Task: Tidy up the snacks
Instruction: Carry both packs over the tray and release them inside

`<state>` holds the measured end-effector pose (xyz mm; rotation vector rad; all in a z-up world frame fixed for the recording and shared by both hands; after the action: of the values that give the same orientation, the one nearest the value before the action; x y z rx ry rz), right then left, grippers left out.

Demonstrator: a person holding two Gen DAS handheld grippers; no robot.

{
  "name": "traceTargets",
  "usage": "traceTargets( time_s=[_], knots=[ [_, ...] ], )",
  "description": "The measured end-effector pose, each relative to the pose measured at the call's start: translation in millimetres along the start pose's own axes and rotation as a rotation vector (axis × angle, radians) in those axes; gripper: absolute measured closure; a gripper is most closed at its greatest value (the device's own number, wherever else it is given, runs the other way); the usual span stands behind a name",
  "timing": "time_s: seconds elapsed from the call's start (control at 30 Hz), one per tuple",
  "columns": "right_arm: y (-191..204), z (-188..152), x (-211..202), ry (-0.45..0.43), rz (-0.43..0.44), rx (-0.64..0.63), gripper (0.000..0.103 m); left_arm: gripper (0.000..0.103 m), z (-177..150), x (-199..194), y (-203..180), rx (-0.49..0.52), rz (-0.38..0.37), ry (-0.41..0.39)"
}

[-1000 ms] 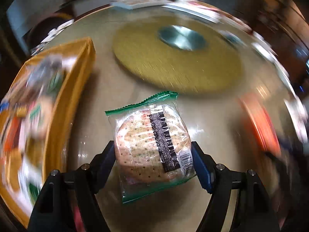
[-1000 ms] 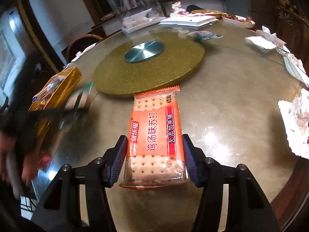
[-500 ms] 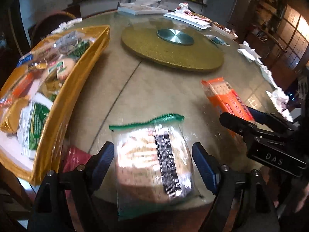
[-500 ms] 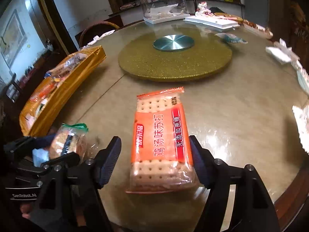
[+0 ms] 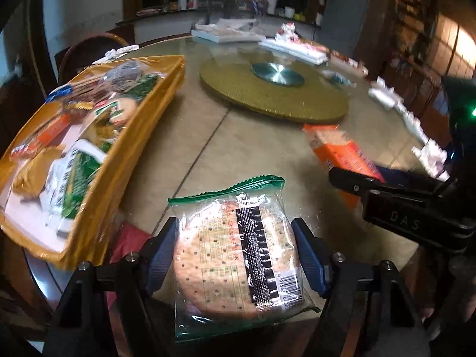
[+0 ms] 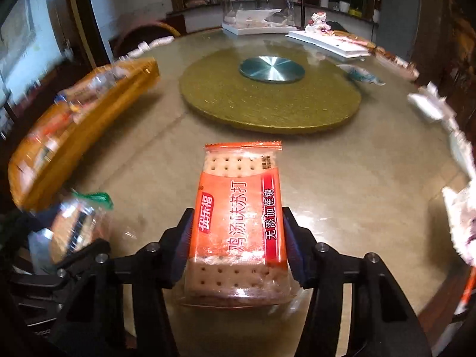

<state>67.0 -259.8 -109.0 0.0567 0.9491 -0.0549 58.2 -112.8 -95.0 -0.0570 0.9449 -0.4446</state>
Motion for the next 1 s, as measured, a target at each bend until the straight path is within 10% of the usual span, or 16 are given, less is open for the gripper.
traceTargets(
  time_s=[0.2, 0.53, 1.0],
  knots=[
    [14.3, 4.2, -13.8, -0.003, 0.252, 0.106, 0.046, 0.028, 8.6, -54.5, 19.9, -0.089, -0.090, -0.126],
    [88.6, 47.5, -36.8, -0.037, 0.472, 0.056, 0.046, 0.028, 30.5, -124.1, 83.6, -0.182, -0.013, -0.277],
    [193.9, 119.5, 34.9, 0.061, 0.450, -0.078, 0.046, 0.028, 62.2, -68.6, 154.2, -0.227, 0.104, -0.162]
  ],
)
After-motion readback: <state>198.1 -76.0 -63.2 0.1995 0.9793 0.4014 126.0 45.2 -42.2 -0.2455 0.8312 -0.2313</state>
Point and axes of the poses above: each gripper's, at about its wrist camera, not at the fingertips, and x roughly the way its jaws point, y to its left, z to its top, the point moved 2 cm from there along x, roughly the way its jaws point, and after that the axes turned 10 degrees about -z, right-handed, at the moved point
